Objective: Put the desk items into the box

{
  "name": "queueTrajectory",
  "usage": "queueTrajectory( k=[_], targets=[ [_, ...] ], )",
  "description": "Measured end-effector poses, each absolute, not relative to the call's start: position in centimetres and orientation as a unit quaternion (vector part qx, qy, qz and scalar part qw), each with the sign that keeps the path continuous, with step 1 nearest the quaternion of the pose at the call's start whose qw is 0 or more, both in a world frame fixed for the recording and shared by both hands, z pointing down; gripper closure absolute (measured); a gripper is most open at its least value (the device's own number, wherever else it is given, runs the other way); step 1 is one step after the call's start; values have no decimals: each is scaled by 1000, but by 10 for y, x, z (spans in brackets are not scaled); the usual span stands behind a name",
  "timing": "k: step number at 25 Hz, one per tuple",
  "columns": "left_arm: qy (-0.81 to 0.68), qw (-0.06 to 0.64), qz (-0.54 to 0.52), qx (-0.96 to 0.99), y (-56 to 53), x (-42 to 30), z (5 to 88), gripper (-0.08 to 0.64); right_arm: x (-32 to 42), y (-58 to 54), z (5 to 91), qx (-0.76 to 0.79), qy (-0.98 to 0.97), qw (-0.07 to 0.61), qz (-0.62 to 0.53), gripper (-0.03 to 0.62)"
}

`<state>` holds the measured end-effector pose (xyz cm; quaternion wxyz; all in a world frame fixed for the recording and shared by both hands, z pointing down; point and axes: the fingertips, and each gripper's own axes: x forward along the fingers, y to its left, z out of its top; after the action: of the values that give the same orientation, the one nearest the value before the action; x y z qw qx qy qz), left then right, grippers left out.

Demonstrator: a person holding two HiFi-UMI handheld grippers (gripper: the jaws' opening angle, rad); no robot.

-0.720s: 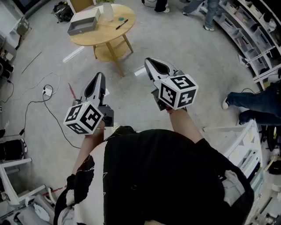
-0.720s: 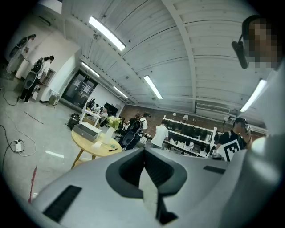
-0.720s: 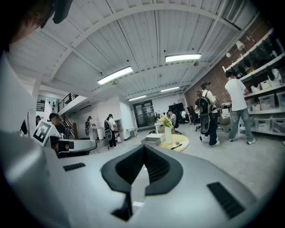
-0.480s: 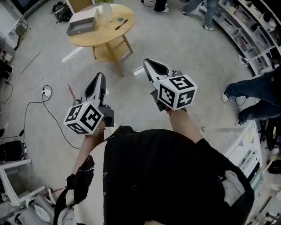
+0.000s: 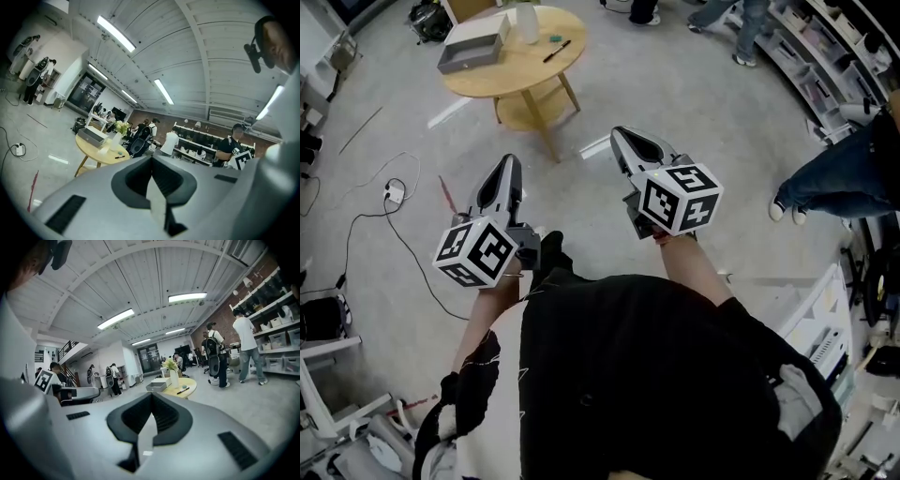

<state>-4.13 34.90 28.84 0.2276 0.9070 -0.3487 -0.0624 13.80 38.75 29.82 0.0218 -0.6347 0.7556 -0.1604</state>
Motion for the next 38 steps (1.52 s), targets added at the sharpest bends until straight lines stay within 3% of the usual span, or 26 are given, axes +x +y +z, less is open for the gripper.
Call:
queueTrajectory(
  k=[8,38],
  targets=[
    [-340,236,-57,908,309,-24,302,551,149,362,318,-642,746,-9,-175,586],
    [-282,238,-31,929,39,10,289,551,159,101,309,-666,716,15,-208,586]
  ],
)
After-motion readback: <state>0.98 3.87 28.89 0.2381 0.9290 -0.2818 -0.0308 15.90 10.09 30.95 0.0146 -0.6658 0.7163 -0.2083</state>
